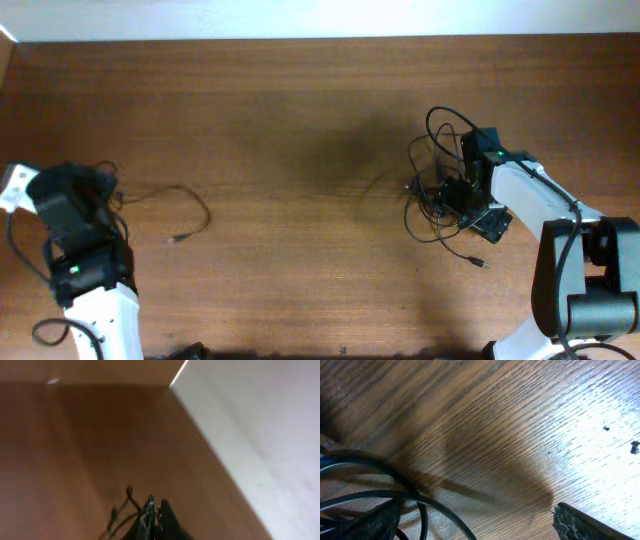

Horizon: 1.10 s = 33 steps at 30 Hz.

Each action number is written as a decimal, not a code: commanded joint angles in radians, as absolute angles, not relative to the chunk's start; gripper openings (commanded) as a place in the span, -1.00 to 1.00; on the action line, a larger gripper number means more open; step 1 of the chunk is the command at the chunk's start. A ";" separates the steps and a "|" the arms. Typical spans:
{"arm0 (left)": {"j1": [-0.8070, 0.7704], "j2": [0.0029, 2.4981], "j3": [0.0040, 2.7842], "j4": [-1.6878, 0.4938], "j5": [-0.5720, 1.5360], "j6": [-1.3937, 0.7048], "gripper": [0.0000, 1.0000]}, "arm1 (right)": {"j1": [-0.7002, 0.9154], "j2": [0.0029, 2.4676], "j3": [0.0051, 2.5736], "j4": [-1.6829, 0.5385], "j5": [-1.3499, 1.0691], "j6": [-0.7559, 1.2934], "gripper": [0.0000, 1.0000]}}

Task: Untangle cables
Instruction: 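Carry the separated cable to the far left and release it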

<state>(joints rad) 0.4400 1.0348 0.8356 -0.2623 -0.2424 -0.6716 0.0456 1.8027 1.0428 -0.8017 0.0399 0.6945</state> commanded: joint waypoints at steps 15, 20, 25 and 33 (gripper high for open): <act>0.695 1.091 0.952 -0.373 -0.214 -0.716 -1.00 | 0.054 1.815 1.032 -0.827 -0.015 0.685 0.97; 0.695 1.403 0.952 -0.414 0.006 -0.837 -1.00 | 0.054 1.815 1.032 -0.823 -0.015 0.684 0.97; 0.708 1.470 0.952 -0.630 -0.404 -0.837 -0.90 | 0.054 1.815 1.032 -0.815 -0.015 0.685 0.97; 0.912 1.470 0.951 -0.698 -0.124 -0.838 0.98 | 0.075 1.815 1.031 -0.796 -0.012 0.684 0.97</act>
<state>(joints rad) 0.8677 1.4662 0.9493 -0.6872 -0.3027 -0.8345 0.0505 1.8038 1.0412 -0.8051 -0.0090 0.6842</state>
